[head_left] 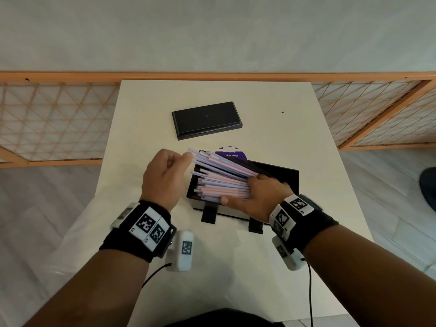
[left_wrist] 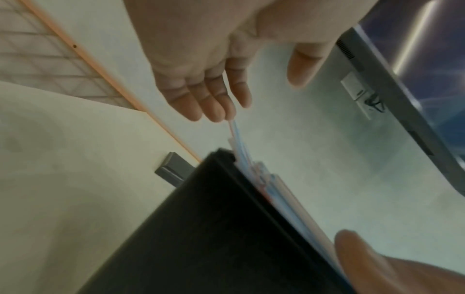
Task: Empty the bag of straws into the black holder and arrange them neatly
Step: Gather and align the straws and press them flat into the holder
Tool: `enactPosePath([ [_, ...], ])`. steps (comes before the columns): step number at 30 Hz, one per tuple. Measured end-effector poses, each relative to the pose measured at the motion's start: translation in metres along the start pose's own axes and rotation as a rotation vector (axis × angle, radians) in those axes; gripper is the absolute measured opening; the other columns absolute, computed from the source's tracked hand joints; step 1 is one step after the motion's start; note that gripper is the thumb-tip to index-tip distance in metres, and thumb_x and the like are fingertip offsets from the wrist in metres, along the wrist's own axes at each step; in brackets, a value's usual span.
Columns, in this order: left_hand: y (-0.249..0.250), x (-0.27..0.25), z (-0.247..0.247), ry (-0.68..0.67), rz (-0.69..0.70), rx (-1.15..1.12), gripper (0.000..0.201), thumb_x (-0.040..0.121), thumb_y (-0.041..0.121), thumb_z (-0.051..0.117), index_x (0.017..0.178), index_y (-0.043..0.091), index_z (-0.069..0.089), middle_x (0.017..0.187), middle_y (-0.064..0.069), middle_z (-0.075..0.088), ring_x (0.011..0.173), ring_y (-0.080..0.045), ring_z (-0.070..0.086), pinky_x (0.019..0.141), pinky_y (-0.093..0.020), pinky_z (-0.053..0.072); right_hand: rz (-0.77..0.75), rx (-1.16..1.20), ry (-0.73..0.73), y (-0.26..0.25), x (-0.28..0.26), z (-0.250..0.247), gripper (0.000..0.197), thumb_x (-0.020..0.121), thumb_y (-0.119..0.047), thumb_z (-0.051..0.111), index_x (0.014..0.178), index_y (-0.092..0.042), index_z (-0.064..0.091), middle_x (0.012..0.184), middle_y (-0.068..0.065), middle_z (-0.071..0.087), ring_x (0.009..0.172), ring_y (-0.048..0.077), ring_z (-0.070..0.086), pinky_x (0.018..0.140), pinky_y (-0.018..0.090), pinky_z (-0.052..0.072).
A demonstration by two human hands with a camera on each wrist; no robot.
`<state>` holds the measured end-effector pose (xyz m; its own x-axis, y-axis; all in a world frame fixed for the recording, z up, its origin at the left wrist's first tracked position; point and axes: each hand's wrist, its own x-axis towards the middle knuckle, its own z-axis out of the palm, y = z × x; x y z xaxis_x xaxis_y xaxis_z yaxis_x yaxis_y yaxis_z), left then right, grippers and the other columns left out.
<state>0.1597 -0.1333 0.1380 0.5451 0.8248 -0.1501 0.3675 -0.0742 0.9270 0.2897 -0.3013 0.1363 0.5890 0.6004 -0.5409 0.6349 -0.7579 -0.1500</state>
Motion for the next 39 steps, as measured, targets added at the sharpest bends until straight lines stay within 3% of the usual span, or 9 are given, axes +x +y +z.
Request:
enactPosePath([
  [4, 0.008, -0.005, 0.022, -0.026, 0.119, 0.011, 0.052, 0.083, 0.061, 0.045, 0.106, 0.016, 0.057, 0.109, 0.002, 0.062, 0.1, -0.012, 0.057, 0.087, -0.03, 0.044, -0.069, -0.054, -0.029, -0.008, -0.003, -0.002, 0.091, 0.05, -0.104, 0.028, 0.104, -0.032, 0.042, 0.109, -0.007, 0.063, 0.101, 0.022, 0.061, 0.094, 0.044, 0.047],
  [9, -0.003, -0.006, 0.047, -0.086, -0.006, 0.031, 0.063, 0.097, 0.058, 0.04, 0.139, 0.012, 0.035, 0.142, -0.007, 0.042, 0.122, -0.017, 0.047, 0.107, -0.036, 0.039, 0.021, -0.169, -0.019, -0.004, -0.003, -0.002, 0.111, 0.045, -0.106, 0.031, 0.125, -0.03, 0.048, 0.122, -0.004, 0.061, 0.111, 0.026, 0.058, 0.098, 0.048, 0.043],
  [15, -0.005, 0.0, 0.037, 0.013, 0.095, 0.141, 0.029, 0.092, 0.035, 0.067, 0.109, 0.022, 0.047, 0.11, 0.0, 0.059, 0.101, -0.018, 0.059, 0.085, -0.031, 0.049, -0.059, -0.073, -0.002, -0.002, -0.007, 0.007, 0.081, 0.065, -0.085, 0.052, 0.125, -0.032, 0.045, 0.117, -0.004, 0.062, 0.104, 0.024, 0.061, 0.095, 0.045, 0.05],
  [21, -0.007, 0.005, 0.03, -0.079, 0.3, 0.279, 0.009, 0.085, 0.02, 0.072, 0.082, 0.02, 0.064, 0.087, 0.014, 0.062, 0.085, 0.006, 0.056, 0.071, -0.001, 0.038, -0.043, -0.06, -0.009, 0.005, -0.007, 0.009, 0.089, 0.065, -0.086, 0.049, 0.133, -0.03, 0.042, 0.127, -0.003, 0.057, 0.116, 0.024, 0.057, 0.102, 0.046, 0.045],
  [26, -0.008, 0.0, 0.018, -0.142, 0.445, 0.376, 0.007, 0.082, 0.019, 0.074, 0.077, 0.018, 0.07, 0.083, 0.011, 0.068, 0.079, -0.001, 0.059, 0.074, -0.016, 0.048, -0.033, -0.088, 0.025, 0.005, -0.005, 0.014, 0.089, 0.063, -0.088, 0.048, 0.131, -0.031, 0.043, 0.128, -0.006, 0.057, 0.118, 0.022, 0.055, 0.105, 0.046, 0.042],
  [29, -0.006, 0.008, -0.01, 0.106, 0.307, 0.284, 0.009, 0.082, 0.014, 0.07, 0.074, 0.013, 0.066, 0.069, 0.009, 0.065, 0.065, -0.005, 0.059, 0.061, -0.015, 0.045, -0.03, -0.087, 0.046, 0.005, -0.003, 0.016, 0.088, 0.062, -0.089, 0.045, 0.13, -0.034, 0.043, 0.128, -0.008, 0.057, 0.117, 0.02, 0.056, 0.104, 0.045, 0.043],
  [32, -0.011, 0.035, -0.027, 0.28, -0.077, 0.226, 0.015, 0.081, 0.013, 0.064, 0.095, 0.015, 0.06, 0.075, 0.008, 0.06, 0.073, -0.013, 0.059, 0.067, -0.026, 0.039, -0.026, -0.092, 0.058, 0.006, -0.001, 0.018, 0.09, 0.058, -0.092, 0.038, 0.127, -0.034, 0.045, 0.124, -0.008, 0.059, 0.112, 0.02, 0.058, 0.1, 0.043, 0.047],
  [35, -0.017, 0.057, -0.02, 0.169, -0.249, 0.302, 0.03, 0.085, 0.013, 0.06, 0.114, 0.018, 0.056, 0.088, 0.004, 0.062, 0.08, -0.018, 0.057, 0.072, -0.029, 0.038, -0.019, -0.098, 0.056, 0.005, -0.001, 0.018, 0.091, 0.057, -0.093, 0.036, 0.126, -0.035, 0.045, 0.123, -0.008, 0.059, 0.111, 0.02, 0.059, 0.099, 0.043, 0.048],
  [39, -0.034, 0.08, 0.001, -0.058, -0.263, 0.58, 0.03, 0.086, 0.011, 0.063, 0.116, 0.015, 0.065, 0.119, -0.006, 0.065, 0.102, -0.026, 0.061, 0.079, -0.028, 0.044, -0.006, -0.106, 0.031, 0.004, -0.002, 0.015, 0.087, 0.062, -0.09, 0.044, 0.128, -0.034, 0.043, 0.127, -0.007, 0.058, 0.114, 0.021, 0.057, 0.102, 0.044, 0.046],
])
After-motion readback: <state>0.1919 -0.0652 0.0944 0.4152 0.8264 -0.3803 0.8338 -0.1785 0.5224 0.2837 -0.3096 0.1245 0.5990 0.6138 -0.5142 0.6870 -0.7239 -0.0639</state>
